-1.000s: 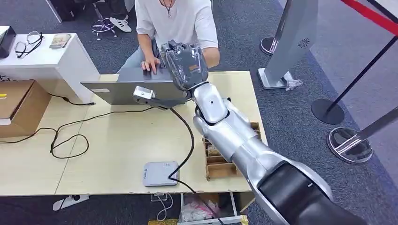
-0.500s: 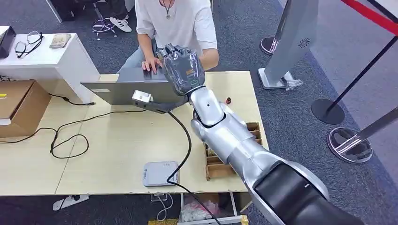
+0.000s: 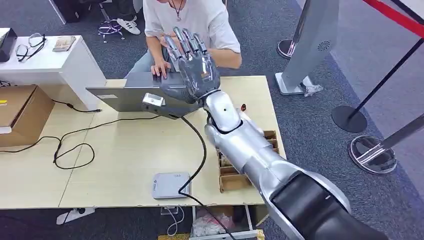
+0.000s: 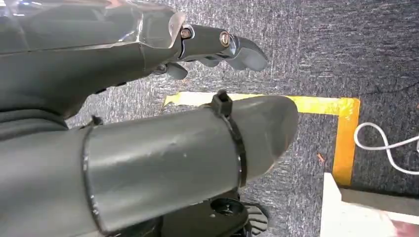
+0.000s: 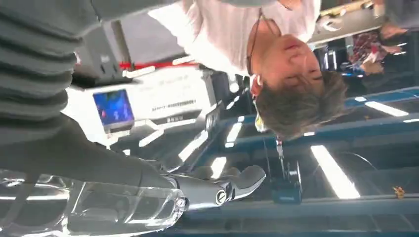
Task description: Pass the card to the sensor for recognition and then transmit it.
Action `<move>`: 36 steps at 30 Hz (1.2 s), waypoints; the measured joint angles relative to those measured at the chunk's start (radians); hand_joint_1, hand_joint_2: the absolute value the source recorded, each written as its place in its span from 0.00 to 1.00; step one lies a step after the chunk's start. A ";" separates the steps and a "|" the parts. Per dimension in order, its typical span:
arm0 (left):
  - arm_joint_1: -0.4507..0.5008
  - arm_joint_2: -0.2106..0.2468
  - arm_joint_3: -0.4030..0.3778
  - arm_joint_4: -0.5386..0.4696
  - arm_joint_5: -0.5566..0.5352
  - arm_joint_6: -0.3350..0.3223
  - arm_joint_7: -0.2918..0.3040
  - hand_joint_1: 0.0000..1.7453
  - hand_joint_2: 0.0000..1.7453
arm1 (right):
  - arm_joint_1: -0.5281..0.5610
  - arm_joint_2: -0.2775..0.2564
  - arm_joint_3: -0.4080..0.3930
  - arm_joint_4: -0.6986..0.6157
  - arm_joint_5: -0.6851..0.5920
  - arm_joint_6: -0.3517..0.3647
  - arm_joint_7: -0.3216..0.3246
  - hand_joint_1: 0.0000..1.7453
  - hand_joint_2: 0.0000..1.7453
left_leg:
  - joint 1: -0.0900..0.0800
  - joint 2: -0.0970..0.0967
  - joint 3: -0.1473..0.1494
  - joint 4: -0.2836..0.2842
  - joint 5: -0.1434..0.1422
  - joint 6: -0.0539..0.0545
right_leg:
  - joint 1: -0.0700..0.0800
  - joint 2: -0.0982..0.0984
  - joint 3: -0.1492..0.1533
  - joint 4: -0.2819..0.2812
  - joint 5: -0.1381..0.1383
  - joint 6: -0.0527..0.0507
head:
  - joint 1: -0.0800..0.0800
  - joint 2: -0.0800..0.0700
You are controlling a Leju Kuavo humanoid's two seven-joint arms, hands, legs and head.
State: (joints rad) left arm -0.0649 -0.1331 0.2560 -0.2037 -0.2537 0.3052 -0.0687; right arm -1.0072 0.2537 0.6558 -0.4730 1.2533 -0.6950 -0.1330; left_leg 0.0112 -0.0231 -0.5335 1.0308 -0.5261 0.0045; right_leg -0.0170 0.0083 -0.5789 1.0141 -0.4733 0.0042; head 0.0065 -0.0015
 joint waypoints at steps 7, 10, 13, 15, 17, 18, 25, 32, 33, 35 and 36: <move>0.010 0.001 0.019 0.000 0.018 0.000 -0.005 0.00 0.00 | 0.037 0.023 -0.144 -0.020 -0.444 0.168 -0.304 0.00 0.00 | 0.000 0.000 0.000 0.000 0.000 0.000 | 0.000 0.000 0.000 0.000 0.000 0.000 | 0.000 0.000; 0.017 0.001 0.026 0.000 0.029 0.000 -0.015 0.00 0.00 | 0.093 0.023 -0.190 -0.107 -0.656 0.338 -0.364 0.00 0.00 | 0.000 0.000 0.000 0.000 0.000 0.000 | 0.000 0.000 0.000 0.000 0.000 0.000 | 0.000 0.000; 0.023 0.001 0.039 0.000 0.033 -0.001 -0.018 0.00 0.00 | 0.165 0.002 -0.190 -0.232 -0.849 0.509 -0.351 0.00 0.00 | 0.000 0.000 0.000 0.000 0.000 0.000 | 0.000 0.000 -0.001 0.000 0.000 0.000 | 0.000 0.000; 0.026 0.002 0.045 0.000 0.033 -0.001 -0.018 0.00 0.00 | 0.200 -0.013 -0.190 -0.295 -0.894 0.549 -0.348 0.00 0.00 | 0.000 0.000 -0.001 0.000 0.000 0.000 | 0.000 0.000 -0.001 0.000 0.000 0.000 | 0.000 0.000; 0.027 0.003 0.048 0.000 0.036 -0.001 -0.018 0.00 0.00 | 0.222 -0.025 -0.190 -0.342 -0.923 0.575 -0.344 0.00 0.00 | 0.000 0.000 0.000 0.000 0.000 0.000 | 0.000 0.000 -0.001 0.000 0.000 0.000 | 0.000 0.000; 0.027 0.003 0.049 0.000 0.037 -0.001 -0.018 0.00 0.00 | 0.237 -0.033 -0.190 -0.370 -0.958 0.603 -0.339 0.00 0.00 | 0.000 0.000 0.000 0.000 0.000 0.000 | 0.000 0.000 -0.001 -0.001 0.000 0.000 | 0.000 0.000; 0.028 0.002 0.061 0.000 0.047 0.003 -0.015 0.00 0.00 | 0.328 -0.077 -0.188 -0.498 -1.107 0.684 -0.264 0.00 0.00 | 0.000 0.000 -0.001 0.000 0.000 0.000 | 0.000 0.000 -0.001 -0.001 0.000 0.000 | 0.000 0.000; 0.028 -0.003 0.070 0.000 0.037 0.011 -0.004 0.00 0.00 | 0.406 -0.103 -0.189 -0.629 -1.128 0.519 -0.326 0.00 0.00 | 0.000 0.000 -0.001 0.000 0.000 0.000 | 0.000 0.000 -0.002 -0.001 0.000 0.000 | 0.000 0.000; 0.028 -0.004 0.070 0.000 0.035 0.011 -0.003 0.00 0.00 | 0.417 -0.108 -0.188 -0.646 -1.132 0.504 -0.343 0.00 0.00 | 0.000 0.000 -0.001 0.000 0.000 0.000 | 0.000 0.000 -0.002 -0.001 0.000 0.000 | 0.000 0.000; 0.027 -0.005 0.070 0.000 0.034 0.011 -0.003 0.00 0.00 | 0.434 -0.114 -0.188 -0.671 -1.139 0.489 -0.361 0.00 0.00 | 0.000 0.000 -0.001 0.000 0.000 0.000 | 0.000 0.000 -0.002 -0.001 0.000 0.000 | 0.000 0.000; 0.027 -0.006 0.070 0.000 0.032 0.011 -0.003 0.00 0.00 | 0.440 -0.118 -0.188 -0.680 -1.141 0.487 -0.363 0.00 0.00 | 0.000 0.000 -0.001 0.000 0.000 0.000 | 0.000 0.000 -0.002 -0.001 0.000 0.000 | 0.000 0.000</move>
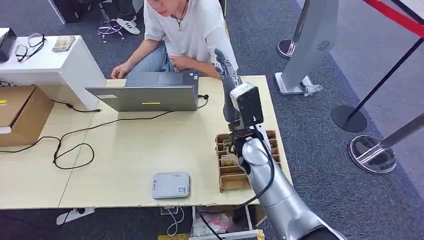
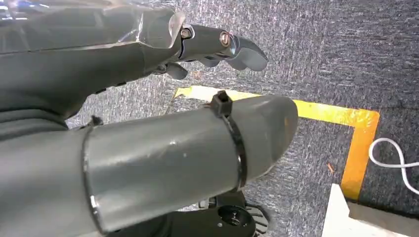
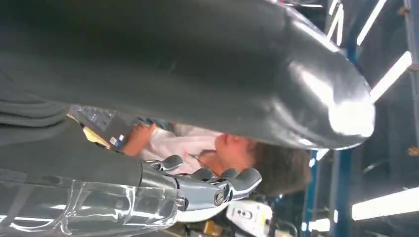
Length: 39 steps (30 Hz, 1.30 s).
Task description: Pass the card to the sensor for recognition and then transmit it.
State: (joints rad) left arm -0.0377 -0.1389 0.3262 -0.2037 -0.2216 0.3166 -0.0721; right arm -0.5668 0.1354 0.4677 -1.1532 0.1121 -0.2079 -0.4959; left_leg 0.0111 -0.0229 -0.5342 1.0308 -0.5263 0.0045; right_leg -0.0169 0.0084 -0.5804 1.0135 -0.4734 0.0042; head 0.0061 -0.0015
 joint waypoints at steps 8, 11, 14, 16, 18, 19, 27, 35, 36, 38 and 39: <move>0.000 -0.002 0.000 0.000 -0.013 0.005 0.000 0.00 0.00 | 0.035 -0.041 0.001 -0.051 -0.032 0.041 0.015 0.00 0.00 | 0.000 0.000 0.000 0.000 0.000 0.000 | 0.000 0.000 0.000 0.000 0.000 0.000 | 0.000 0.000; 0.000 -0.002 0.000 0.000 -0.015 0.004 0.000 0.00 0.00 | 0.049 -0.057 0.006 -0.069 -0.048 0.087 0.016 0.00 0.00 | 0.000 0.000 0.000 0.000 0.000 0.000 | 0.000 0.000 0.000 0.000 0.000 0.000 | 0.000 0.000; 0.000 -0.002 0.000 0.000 -0.018 0.004 0.000 0.00 0.00 | 0.063 -0.068 0.010 -0.088 -0.050 0.111 0.009 0.00 0.00 | 0.000 0.000 0.000 0.000 0.000 0.000 | 0.000 0.000 0.000 0.000 0.000 0.000 | 0.000 0.000; 0.000 -0.002 0.000 0.000 -0.018 0.004 0.000 0.00 0.00 | 0.072 -0.074 0.013 -0.100 -0.050 0.117 0.008 0.00 0.00 | 0.000 0.000 0.000 0.000 0.000 0.000 | 0.000 0.000 0.000 0.000 0.000 0.000 | 0.000 0.000; 0.000 -0.002 0.000 0.000 -0.018 0.004 0.000 0.00 0.00 | 0.083 -0.080 0.015 -0.111 -0.047 0.116 0.006 0.00 0.00 | 0.000 0.000 0.000 0.000 0.000 0.000 | 0.000 0.000 0.000 0.000 0.000 0.000 | 0.000 0.000; 0.000 -0.002 0.000 0.000 -0.017 0.004 0.000 0.00 0.00 | 0.090 -0.084 0.016 -0.118 -0.030 0.106 0.005 0.00 0.00 | 0.000 0.000 0.000 0.000 0.000 0.000 | 0.000 0.000 0.000 0.000 0.000 0.000 | 0.000 0.000; 0.000 -0.002 0.002 0.000 -0.008 0.004 0.000 0.00 0.00 | 0.175 -0.143 0.007 -0.182 0.208 -0.053 0.023 0.00 0.00 | 0.000 0.000 0.000 0.000 0.000 0.000 | 0.000 -0.001 0.000 -0.001 0.000 0.000 | 0.000 0.000; 0.001 -0.002 0.007 0.000 0.001 0.004 -0.001 0.00 0.00 | 0.288 -0.233 -0.052 -0.296 0.395 -0.117 0.065 0.00 0.00 | 0.000 -0.001 -0.001 0.000 -0.001 0.000 | 0.000 -0.001 0.000 -0.001 0.000 0.000 | 0.000 0.000; 0.001 -0.002 0.009 0.000 0.001 0.003 -0.001 0.00 0.00 | 0.303 -0.245 -0.061 -0.311 0.413 -0.122 0.069 0.00 0.00 | 0.000 -0.001 -0.001 0.000 -0.001 0.000 | 0.000 -0.001 0.000 -0.001 0.000 0.000 | 0.000 0.000; 0.001 -0.002 0.010 0.000 0.001 -0.002 -0.002 0.00 0.00 | 0.335 -0.267 -0.080 -0.337 0.436 -0.127 0.074 0.00 0.00 | 0.000 -0.001 -0.001 0.000 -0.001 0.000 | 0.000 -0.002 0.000 -0.001 0.000 0.000 | 0.000 0.000; 0.001 -0.002 0.011 0.000 0.001 -0.004 -0.003 0.00 0.00 | 0.353 -0.280 -0.092 -0.351 0.444 -0.129 0.075 0.00 0.00 | 0.000 -0.001 -0.001 0.000 -0.001 0.000 | 0.000 -0.002 0.000 -0.001 0.000 0.000 | 0.000 0.000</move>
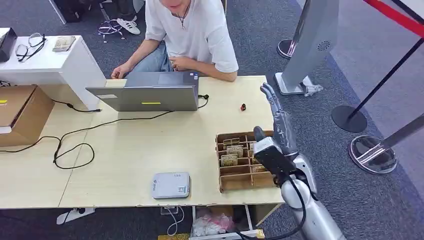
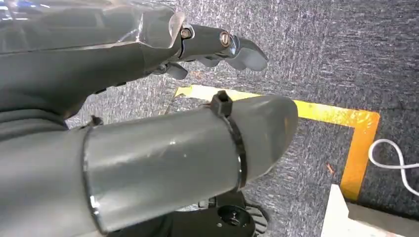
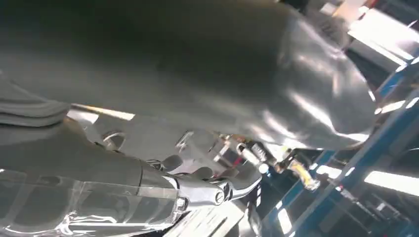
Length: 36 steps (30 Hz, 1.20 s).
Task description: Pass the card to the sensor for recognition and then transmit it.
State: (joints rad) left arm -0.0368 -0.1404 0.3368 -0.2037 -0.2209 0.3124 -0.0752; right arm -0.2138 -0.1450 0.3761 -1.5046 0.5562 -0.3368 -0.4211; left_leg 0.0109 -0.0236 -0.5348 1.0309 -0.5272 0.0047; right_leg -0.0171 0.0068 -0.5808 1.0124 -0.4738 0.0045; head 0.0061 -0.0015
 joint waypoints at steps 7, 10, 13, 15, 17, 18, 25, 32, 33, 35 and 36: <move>0.000 0.000 0.012 0.000 0.000 -0.004 0.000 0.00 0.00 | 0.129 -0.067 -0.071 -0.101 0.082 0.012 0.027 0.00 0.00 | 0.000 0.000 0.000 0.000 0.000 0.000 | 0.000 0.000 0.000 0.000 0.000 0.001 | 0.000 0.000; 0.000 0.000 0.014 0.000 -0.003 -0.007 0.000 0.00 0.00 | 0.173 -0.081 -0.093 -0.146 0.147 0.013 0.054 0.00 1.00 | 0.000 0.000 0.000 0.000 0.000 0.000 | 0.000 0.000 0.000 0.000 -0.001 0.001 | 0.000 0.000; 0.000 0.000 0.016 0.000 -0.005 -0.010 -0.001 0.00 0.00 | 0.212 -0.098 -0.114 -0.179 0.209 0.013 0.089 0.00 1.00 | 0.000 0.000 0.000 0.000 0.000 0.000 | 0.000 0.000 0.000 0.000 -0.001 0.001 | 0.000 0.000; 0.000 0.000 0.016 0.000 -0.006 -0.013 -0.003 0.00 0.00 | 0.234 -0.112 -0.130 -0.198 0.237 0.013 0.105 0.00 1.00 | 0.000 0.000 -0.001 0.000 0.000 0.000 | 0.000 0.000 0.000 0.000 -0.001 0.001 | 0.000 0.000; 0.000 0.000 0.016 0.000 -0.009 -0.017 -0.006 0.00 0.00 | 0.253 -0.130 -0.144 -0.212 0.263 0.018 0.119 0.00 1.00 | 0.000 0.000 -0.001 0.000 0.000 0.000 | 0.000 0.000 0.000 0.000 -0.001 0.001 | 0.000 0.000; 0.000 0.000 0.016 0.000 -0.011 -0.019 -0.008 0.00 0.00 | 0.261 -0.140 -0.152 -0.219 0.275 0.025 0.125 0.00 1.00 | 0.000 0.000 -0.001 0.000 0.000 0.000 | 0.000 0.000 0.000 0.000 -0.001 0.001 | 0.000 0.000; 0.000 0.002 0.016 0.000 -0.017 -0.031 -0.008 0.00 0.00 | 0.294 -0.230 -0.180 -0.262 0.354 0.082 0.141 0.00 1.00 | -0.001 0.000 -0.001 0.000 -0.001 0.000 | -0.001 0.000 0.000 0.000 -0.001 0.001 | 0.000 0.000; 0.000 0.005 0.016 0.000 -0.022 -0.043 -0.011 0.00 0.00 | 0.270 -0.362 -0.163 -0.270 0.405 0.209 0.171 0.00 1.00 | -0.001 0.000 -0.001 0.000 -0.001 0.000 | -0.001 0.000 0.000 0.000 0.000 0.001 | 0.000 0.000; 0.000 0.005 0.016 0.000 -0.024 -0.044 -0.011 0.00 0.00 | 0.262 -0.384 -0.156 -0.270 0.404 0.225 0.177 0.00 1.00 | -0.001 0.000 -0.001 0.000 -0.001 0.000 | -0.001 0.000 0.000 0.000 0.000 0.001 | 0.000 0.000; 0.000 0.007 0.016 0.000 -0.027 -0.045 -0.011 0.00 0.00 | 0.241 -0.437 -0.139 -0.272 0.384 0.268 0.187 0.00 1.00 | -0.001 0.000 -0.001 0.000 -0.001 0.000 | -0.002 0.000 0.000 0.000 0.000 0.001 | 0.000 0.000; 0.000 0.009 0.016 0.000 -0.030 -0.046 -0.012 0.00 0.00 | 0.229 -0.463 -0.132 -0.273 0.371 0.288 0.188 0.00 1.00 | -0.001 0.000 -0.001 0.000 0.000 0.000 | -0.002 0.000 0.000 0.000 0.000 0.001 | 0.000 0.000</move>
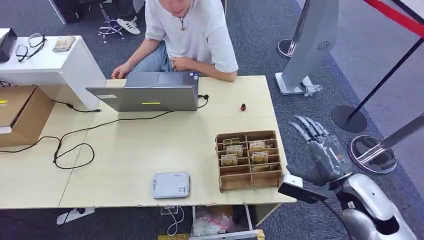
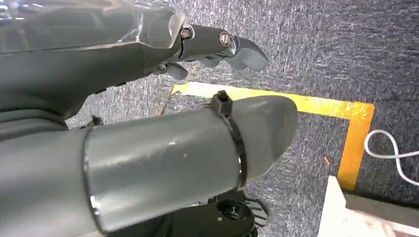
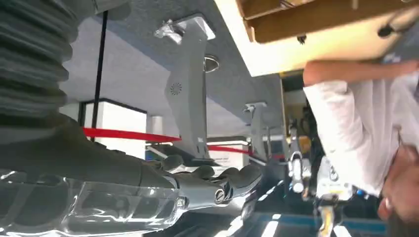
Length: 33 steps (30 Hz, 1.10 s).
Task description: Pass the card to the sensor for recognition and then transmit it.
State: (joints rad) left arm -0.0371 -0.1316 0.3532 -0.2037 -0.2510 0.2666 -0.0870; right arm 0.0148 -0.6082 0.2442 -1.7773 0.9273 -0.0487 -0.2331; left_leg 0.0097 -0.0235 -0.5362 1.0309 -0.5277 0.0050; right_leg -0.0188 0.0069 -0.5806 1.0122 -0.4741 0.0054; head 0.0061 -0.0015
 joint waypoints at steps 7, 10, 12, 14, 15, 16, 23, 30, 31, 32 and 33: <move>0.000 0.004 0.000 0.000 -0.006 -0.009 0.001 0.00 0.00 | -0.108 -0.152 0.054 -0.007 -0.060 0.147 -0.008 0.00 1.00 | 0.000 0.000 0.000 0.000 0.000 0.000 | 0.000 0.000 0.000 0.000 0.000 0.000 | 0.000 0.000; 0.000 0.005 0.001 0.000 -0.005 -0.010 0.001 0.00 0.00 | -0.171 -0.190 0.094 -0.005 -0.089 0.209 -0.012 0.00 1.00 | 0.000 0.000 0.000 0.000 0.000 0.000 | 0.000 0.000 0.000 0.000 0.000 0.000 | 0.000 0.000; 0.000 0.006 0.003 0.000 -0.005 -0.010 -0.001 0.00 0.00 | -0.232 -0.216 0.139 0.004 -0.129 0.253 -0.009 0.00 1.00 | 0.000 0.000 0.000 0.000 0.000 0.000 | 0.000 0.000 0.000 0.000 0.000 0.000 | 0.000 0.000; 0.000 0.006 0.007 0.000 -0.005 -0.010 -0.001 0.00 0.00 | -0.297 -0.242 0.185 0.012 -0.174 0.299 0.001 0.00 1.00 | 0.000 0.000 0.000 0.000 0.000 0.000 | 0.000 0.000 0.000 0.000 0.000 0.000 | 0.000 0.000; 0.000 0.006 0.009 0.000 -0.005 -0.010 -0.001 0.00 0.00 | -0.328 -0.251 0.203 0.015 -0.193 0.314 0.004 0.00 1.00 | 0.000 0.000 0.000 0.000 0.000 0.000 | 0.000 0.000 0.000 0.000 0.000 0.000 | 0.000 0.000; 0.000 0.006 0.011 0.000 -0.006 -0.010 -0.001 0.00 0.00 | -0.358 -0.262 0.226 0.019 -0.215 0.332 0.009 0.00 1.00 | 0.000 0.000 0.000 0.000 0.000 0.000 | 0.000 0.000 0.000 0.000 0.000 0.000 | 0.000 0.000; 0.000 0.006 0.026 0.000 -0.009 -0.009 -0.002 0.00 0.00 | -0.529 -0.312 0.368 0.039 -0.368 0.392 0.048 0.00 1.00 | 0.000 0.000 0.000 0.000 0.000 0.000 | 0.000 0.000 0.000 0.000 0.000 0.000 | 0.000 0.000; 0.000 0.006 0.029 0.000 -0.007 -0.009 -0.004 0.00 0.00 | -0.591 -0.312 0.445 0.059 -0.415 0.386 0.058 0.00 1.00 | 0.000 -0.001 -0.001 0.000 0.000 0.000 | 0.000 0.000 0.000 0.000 0.000 0.000 | 0.000 0.000; 0.000 0.005 0.032 0.000 -0.003 -0.009 -0.007 0.00 0.00 | -0.597 -0.311 0.457 0.065 -0.422 0.383 0.060 0.00 1.00 | 0.000 -0.001 -0.001 0.000 0.000 0.000 | 0.000 0.000 0.000 0.000 0.000 0.000 | 0.000 0.000; 0.000 0.005 0.035 0.000 -0.001 -0.008 -0.007 0.00 0.00 | -0.604 -0.310 0.470 0.073 -0.428 0.378 0.062 0.00 1.00 | 0.000 -0.001 -0.001 0.000 0.000 0.000 | 0.000 -0.001 0.000 0.000 0.000 0.000 | 0.000 0.000; 0.000 0.003 0.041 0.000 0.001 -0.006 -0.007 0.00 0.00 | -0.609 -0.307 0.484 0.081 -0.434 0.368 0.066 0.00 1.00 | 0.000 -0.001 -0.001 0.000 0.000 0.000 | 0.000 -0.001 0.000 0.000 0.000 0.000 | 0.000 0.000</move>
State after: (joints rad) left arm -0.0374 -0.1282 0.3941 -0.2037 -0.2499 0.2606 -0.0942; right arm -0.5940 -0.9155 0.7279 -1.6960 0.4928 0.3193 -0.1667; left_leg 0.0099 -0.0241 -0.5367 1.0310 -0.5273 0.0052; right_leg -0.0186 0.0063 -0.5807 1.0124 -0.4739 0.0056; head 0.0057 -0.0015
